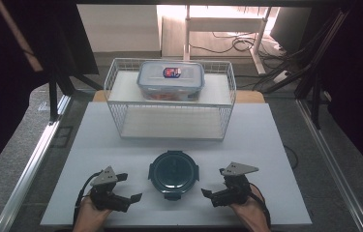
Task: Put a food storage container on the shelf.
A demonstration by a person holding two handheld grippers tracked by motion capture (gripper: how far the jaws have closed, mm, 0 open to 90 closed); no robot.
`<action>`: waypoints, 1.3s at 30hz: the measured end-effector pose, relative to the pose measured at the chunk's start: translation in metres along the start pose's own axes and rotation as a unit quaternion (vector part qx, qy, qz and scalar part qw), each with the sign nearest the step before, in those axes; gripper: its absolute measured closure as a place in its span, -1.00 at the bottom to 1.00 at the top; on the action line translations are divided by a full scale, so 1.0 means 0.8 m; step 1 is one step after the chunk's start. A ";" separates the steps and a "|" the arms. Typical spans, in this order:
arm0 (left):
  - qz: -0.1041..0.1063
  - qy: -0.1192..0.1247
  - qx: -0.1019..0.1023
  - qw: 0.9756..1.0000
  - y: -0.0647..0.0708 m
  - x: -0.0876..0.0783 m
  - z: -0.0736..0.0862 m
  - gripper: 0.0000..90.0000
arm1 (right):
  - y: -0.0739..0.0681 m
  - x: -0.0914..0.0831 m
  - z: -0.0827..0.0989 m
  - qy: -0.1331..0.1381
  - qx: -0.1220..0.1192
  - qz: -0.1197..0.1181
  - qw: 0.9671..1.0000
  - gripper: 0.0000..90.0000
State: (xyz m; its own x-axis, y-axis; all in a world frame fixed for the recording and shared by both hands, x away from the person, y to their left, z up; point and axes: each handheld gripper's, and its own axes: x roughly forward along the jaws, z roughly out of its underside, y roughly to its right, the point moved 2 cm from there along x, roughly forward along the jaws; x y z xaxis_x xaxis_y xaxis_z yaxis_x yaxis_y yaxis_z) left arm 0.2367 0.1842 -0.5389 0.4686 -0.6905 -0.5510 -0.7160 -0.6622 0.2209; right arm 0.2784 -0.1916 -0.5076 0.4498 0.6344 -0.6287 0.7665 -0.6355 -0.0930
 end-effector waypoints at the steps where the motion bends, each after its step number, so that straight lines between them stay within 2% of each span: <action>1: 0.001 0.002 -0.001 1.000 0.000 0.000 -0.001 -0.90 | 0.000 0.000 -0.001 -0.001 0.000 -0.001 1.000 -1.00; 6: 0.012 0.006 -0.013 1.000 0.000 0.002 -0.009 -0.94 | -0.007 0.001 -0.013 0.005 -0.009 -0.001 1.000 -1.00; 9: 0.023 0.005 -0.011 1.000 0.001 0.004 -0.019 -0.94 | -0.010 0.005 -0.020 0.001 -0.011 -0.004 1.000 -1.00; 13: 0.028 -0.004 -0.004 1.000 0.002 0.012 -0.037 -0.95 | -0.013 0.014 -0.031 -0.004 0.005 -0.022 1.000 -1.00; 17: 0.033 -0.013 -0.002 0.999 0.000 0.023 -0.055 -0.95 | -0.015 0.020 -0.041 -0.007 0.004 -0.019 1.000 -1.00; 21: 0.048 -0.024 0.000 0.999 -0.003 0.037 -0.076 -0.96 | -0.013 0.024 -0.049 -0.017 0.019 -0.024 0.999 -1.00; 27: 0.075 -0.034 0.002 0.997 -0.002 0.059 -0.098 -0.97 | -0.011 0.035 -0.066 -0.036 0.020 -0.036 0.998 -1.00; 31: 0.081 -0.043 -0.007 0.996 -0.006 0.068 -0.098 -0.98 | -0.010 0.046 -0.071 -0.045 0.023 -0.050 0.997 -0.98; 35: 0.088 -0.051 -0.028 0.994 -0.016 0.072 -0.085 -0.96 | -0.007 0.051 -0.063 -0.055 0.040 -0.059 0.996 -0.92; 37: 0.100 -0.055 -0.041 0.993 -0.020 0.073 -0.078 -0.93 | -0.003 0.053 -0.057 -0.058 0.061 -0.072 0.994 -0.87; 39: 0.119 -0.061 -0.046 0.990 -0.021 0.077 -0.073 -0.91 | -0.001 0.054 -0.055 -0.059 0.069 -0.078 0.993 -0.84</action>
State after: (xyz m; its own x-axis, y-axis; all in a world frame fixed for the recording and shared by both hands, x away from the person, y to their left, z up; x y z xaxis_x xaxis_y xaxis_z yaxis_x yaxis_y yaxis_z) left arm 0.3077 0.1359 -0.5297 0.2217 -0.7936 -0.5666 -0.7457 -0.5124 0.4259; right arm 0.3172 -0.1441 -0.5008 0.2663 0.6790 -0.6841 0.7489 -0.5926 -0.2966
